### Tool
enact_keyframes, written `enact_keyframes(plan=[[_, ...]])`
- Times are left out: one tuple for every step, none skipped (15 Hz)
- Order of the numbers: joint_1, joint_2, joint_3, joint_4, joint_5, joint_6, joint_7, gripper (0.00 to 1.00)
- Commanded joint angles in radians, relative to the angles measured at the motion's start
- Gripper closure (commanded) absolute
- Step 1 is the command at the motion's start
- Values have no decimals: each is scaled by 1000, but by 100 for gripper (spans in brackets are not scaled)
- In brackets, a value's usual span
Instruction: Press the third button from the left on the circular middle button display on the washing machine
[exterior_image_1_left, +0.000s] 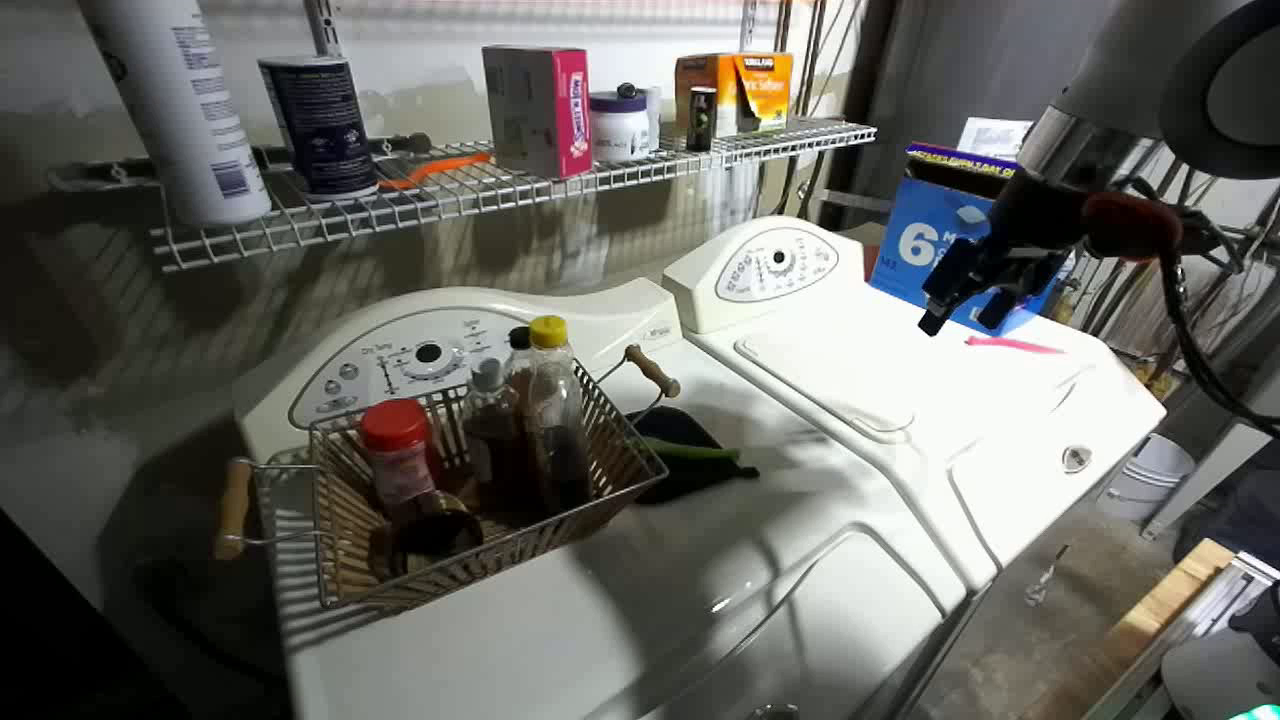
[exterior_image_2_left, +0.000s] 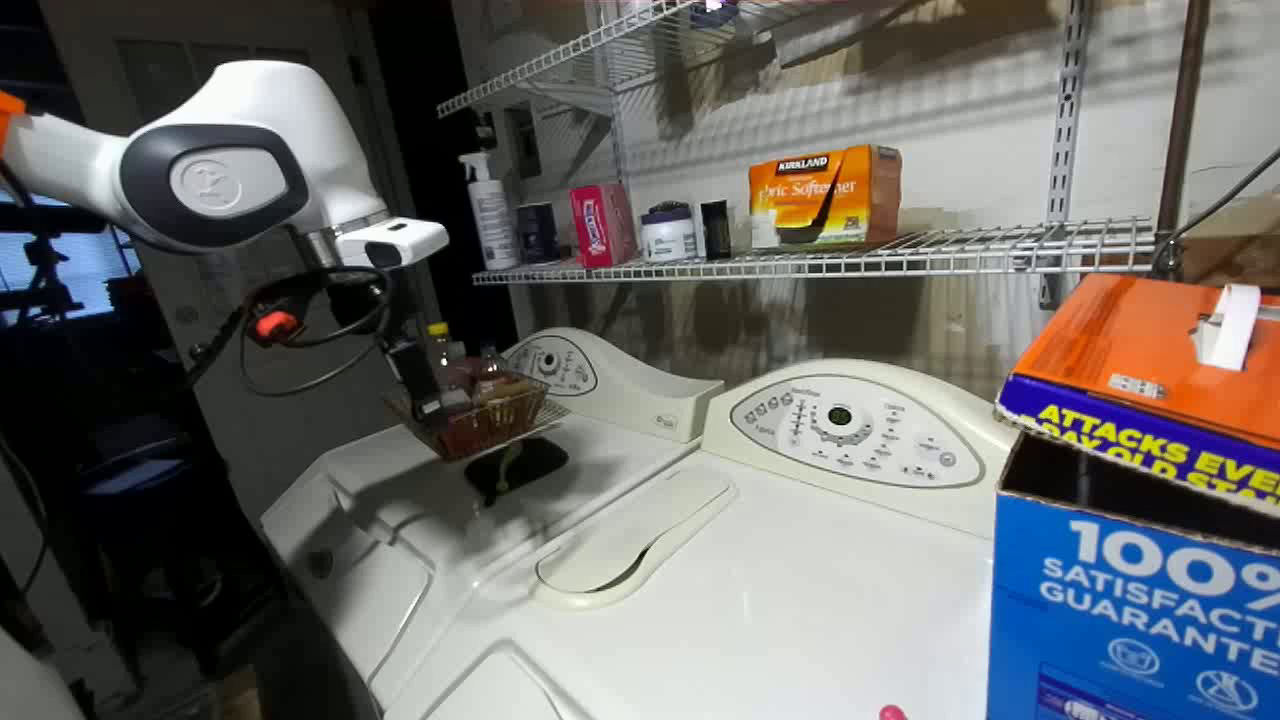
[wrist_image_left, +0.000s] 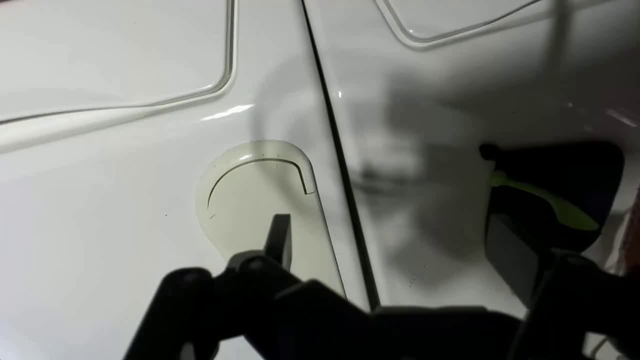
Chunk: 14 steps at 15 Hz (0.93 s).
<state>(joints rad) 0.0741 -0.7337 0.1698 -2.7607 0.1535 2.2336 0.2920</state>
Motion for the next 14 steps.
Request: enact_keyframes(plan=[[1, 0, -2, 2, -2, -3, 1, 0], [1, 0, -2, 2, -2, -3, 1, 0], [1, 0, -2, 2, -2, -3, 1, 0], [1, 0, -2, 2, -2, -3, 1, 0], [1, 0, -2, 2, -2, -3, 1, 0], [1, 0, -2, 2, -2, -3, 1, 0], [1, 0, -2, 2, -2, -3, 1, 0], [1, 0, -2, 2, -2, -3, 1, 0], [1, 0, -2, 2, -2, -3, 1, 0], [1, 0, -2, 2, -2, -3, 1, 0], [1, 0, -2, 2, -2, -3, 1, 0], [1, 0, -2, 2, -2, -3, 1, 0], [-4, 18, -9, 18, -7, 7, -12, 0], [-16, 44, -19, 41, -20, 16, -30, 0]])
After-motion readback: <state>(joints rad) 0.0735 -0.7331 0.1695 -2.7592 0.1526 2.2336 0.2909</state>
